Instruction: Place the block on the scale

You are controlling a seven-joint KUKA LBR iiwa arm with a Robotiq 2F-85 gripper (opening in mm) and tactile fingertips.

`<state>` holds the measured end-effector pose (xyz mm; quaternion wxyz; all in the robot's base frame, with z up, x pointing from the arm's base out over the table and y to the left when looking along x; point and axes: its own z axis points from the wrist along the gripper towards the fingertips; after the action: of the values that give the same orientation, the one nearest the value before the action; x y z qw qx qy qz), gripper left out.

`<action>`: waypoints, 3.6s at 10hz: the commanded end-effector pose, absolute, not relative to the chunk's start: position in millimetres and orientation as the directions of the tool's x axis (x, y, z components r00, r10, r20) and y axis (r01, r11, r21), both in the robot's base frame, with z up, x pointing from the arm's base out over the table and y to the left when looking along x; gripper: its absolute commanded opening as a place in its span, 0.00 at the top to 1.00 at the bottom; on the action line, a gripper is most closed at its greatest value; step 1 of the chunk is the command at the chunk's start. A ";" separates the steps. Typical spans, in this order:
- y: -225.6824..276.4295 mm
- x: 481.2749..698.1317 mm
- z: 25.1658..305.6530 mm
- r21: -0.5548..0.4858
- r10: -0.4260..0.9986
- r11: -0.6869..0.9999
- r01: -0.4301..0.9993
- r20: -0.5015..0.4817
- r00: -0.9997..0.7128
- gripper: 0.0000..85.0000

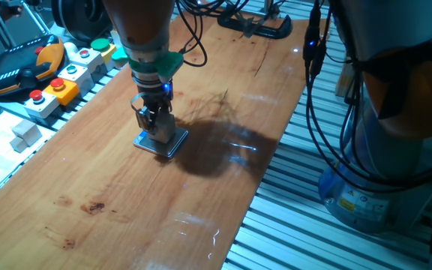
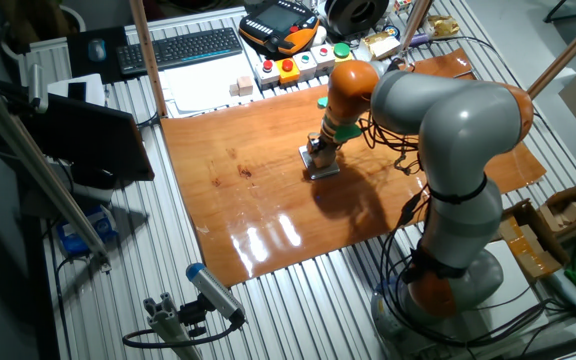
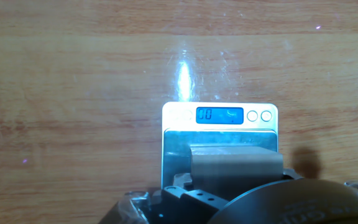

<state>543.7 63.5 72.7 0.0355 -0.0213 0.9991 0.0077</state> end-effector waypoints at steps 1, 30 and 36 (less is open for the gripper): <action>63.7 543.6 72.4 0.017 -0.039 0.999 -0.040 -0.069 -0.997 0.99; 68.6 544.0 69.7 0.025 -0.013 1.000 -0.014 -0.071 -0.997 0.18; 67.1 544.4 81.3 0.007 0.006 1.000 0.006 -0.074 -0.997 0.15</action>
<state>544.6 66.9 82.0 0.0368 0.0035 0.9993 0.0034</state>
